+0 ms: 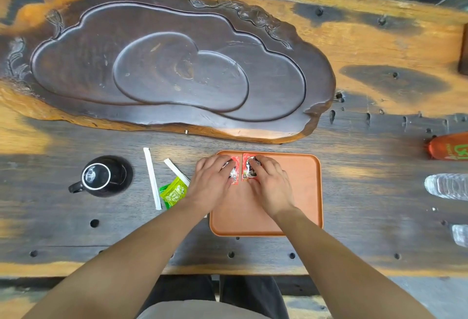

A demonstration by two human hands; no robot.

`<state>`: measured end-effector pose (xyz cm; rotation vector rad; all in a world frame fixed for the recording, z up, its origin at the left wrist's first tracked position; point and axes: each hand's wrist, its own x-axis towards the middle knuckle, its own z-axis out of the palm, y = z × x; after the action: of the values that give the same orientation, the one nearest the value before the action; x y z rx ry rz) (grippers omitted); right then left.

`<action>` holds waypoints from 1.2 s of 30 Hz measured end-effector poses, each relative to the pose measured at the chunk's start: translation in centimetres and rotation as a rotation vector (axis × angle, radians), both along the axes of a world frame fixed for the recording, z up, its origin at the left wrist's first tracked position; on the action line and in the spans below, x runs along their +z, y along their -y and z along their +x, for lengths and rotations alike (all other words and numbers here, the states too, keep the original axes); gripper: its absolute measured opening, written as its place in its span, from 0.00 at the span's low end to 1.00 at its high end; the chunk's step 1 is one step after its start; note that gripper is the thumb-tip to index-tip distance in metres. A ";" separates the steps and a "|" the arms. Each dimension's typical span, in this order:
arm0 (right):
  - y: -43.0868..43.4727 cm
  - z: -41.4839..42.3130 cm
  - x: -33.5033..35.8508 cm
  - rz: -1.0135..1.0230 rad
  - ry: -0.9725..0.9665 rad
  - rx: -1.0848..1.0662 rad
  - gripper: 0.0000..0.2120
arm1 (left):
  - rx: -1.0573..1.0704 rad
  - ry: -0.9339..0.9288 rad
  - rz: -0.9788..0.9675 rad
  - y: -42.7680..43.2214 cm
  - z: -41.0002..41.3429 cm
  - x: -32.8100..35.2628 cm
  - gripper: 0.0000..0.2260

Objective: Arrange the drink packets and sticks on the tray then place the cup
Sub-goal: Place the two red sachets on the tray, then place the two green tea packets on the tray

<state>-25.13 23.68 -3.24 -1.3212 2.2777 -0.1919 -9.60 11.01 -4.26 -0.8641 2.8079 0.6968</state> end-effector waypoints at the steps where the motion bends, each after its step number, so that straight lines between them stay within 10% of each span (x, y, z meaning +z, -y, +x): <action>1: 0.1 0.0 0.0 0.002 -0.001 0.002 0.23 | 0.002 0.003 0.000 0.1 -0.1 0.1 0.20; 13: -0.4 0.5 0.5 -0.039 -0.013 0.006 0.22 | 0.056 -0.097 0.026 0.0 0.8 0.5 0.18; 24: 1.9 12.0 1.2 -0.205 0.213 0.188 0.08 | 0.612 -0.082 0.117 1.3 12.9 1.2 0.13; 36: 7.1 17.5 0.9 0.045 0.151 0.062 0.33 | 0.414 0.009 0.286 2.6 15.9 1.1 0.25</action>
<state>-7.60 16.56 -2.36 -1.3068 2.1006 -0.2103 6.28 8.39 -3.18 -1.3935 2.4499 1.1086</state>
